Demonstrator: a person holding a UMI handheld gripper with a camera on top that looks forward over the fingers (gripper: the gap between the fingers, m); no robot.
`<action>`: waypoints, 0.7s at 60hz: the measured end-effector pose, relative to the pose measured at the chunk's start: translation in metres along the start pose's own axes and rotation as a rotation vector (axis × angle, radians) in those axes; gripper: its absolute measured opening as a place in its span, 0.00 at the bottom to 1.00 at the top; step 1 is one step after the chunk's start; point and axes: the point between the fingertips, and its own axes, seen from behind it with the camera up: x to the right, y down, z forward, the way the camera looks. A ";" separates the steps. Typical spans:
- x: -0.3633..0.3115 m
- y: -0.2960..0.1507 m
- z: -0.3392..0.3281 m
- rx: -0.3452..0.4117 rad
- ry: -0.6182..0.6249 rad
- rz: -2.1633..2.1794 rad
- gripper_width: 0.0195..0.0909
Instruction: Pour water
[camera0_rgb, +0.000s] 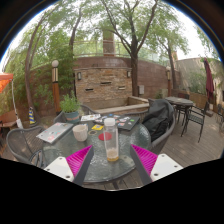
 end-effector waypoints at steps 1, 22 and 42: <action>-0.002 0.003 0.012 0.004 -0.006 -0.005 0.89; -0.002 0.033 0.203 0.060 -0.006 -0.045 0.81; -0.014 0.036 0.245 -0.016 -0.085 -0.044 0.37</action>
